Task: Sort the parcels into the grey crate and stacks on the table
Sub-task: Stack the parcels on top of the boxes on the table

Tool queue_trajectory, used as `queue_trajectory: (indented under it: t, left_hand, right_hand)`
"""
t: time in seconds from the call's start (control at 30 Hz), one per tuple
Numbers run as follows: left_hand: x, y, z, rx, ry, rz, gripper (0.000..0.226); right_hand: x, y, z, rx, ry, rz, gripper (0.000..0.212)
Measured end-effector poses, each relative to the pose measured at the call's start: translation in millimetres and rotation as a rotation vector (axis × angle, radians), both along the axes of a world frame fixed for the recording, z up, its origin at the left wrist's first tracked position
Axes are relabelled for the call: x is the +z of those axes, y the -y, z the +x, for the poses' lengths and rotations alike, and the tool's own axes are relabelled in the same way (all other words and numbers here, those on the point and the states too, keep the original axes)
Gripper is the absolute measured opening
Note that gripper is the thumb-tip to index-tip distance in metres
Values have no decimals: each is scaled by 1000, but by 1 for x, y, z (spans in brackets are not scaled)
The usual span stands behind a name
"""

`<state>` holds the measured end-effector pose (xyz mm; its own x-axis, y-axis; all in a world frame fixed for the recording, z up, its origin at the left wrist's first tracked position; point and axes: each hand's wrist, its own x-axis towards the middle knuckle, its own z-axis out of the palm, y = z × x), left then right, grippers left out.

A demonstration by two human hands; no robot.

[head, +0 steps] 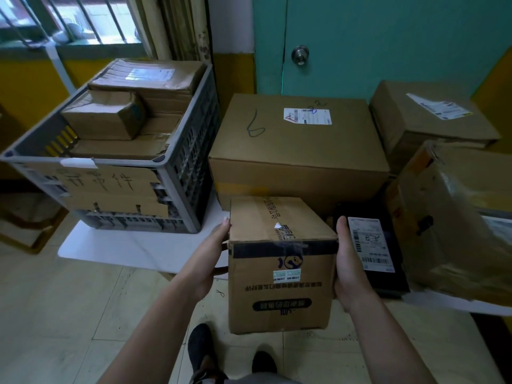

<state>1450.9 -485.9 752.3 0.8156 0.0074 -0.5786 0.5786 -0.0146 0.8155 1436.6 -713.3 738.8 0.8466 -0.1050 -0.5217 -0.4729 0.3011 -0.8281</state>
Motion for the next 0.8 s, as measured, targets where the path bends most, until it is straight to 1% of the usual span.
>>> queue_trajectory:
  t: [0.03,0.13,0.27,0.43,0.63,0.8]
  left_hand:
    - [0,1,0,-9,5,7,50]
    - [2,4,1,-9,16,22,52]
    - [3,7,0,1,23,26,51]
    - [4,6,0,46,-30,18,46]
    - [7,5,2,79,-48,19,42]
    - [11,5,1,62,-89,28,41]
  right_hand:
    - [0,2,-1,-24,-10,17,52]
    - [-3,8,-3,-44,-21,58,58]
    - [0,10,-4,-46,-30,82,50]
    - [2,10,-3,37,-21,75,38]
    - [13,13,1,119,-33,116,43]
    - [13,14,8,162,-116,76,41]
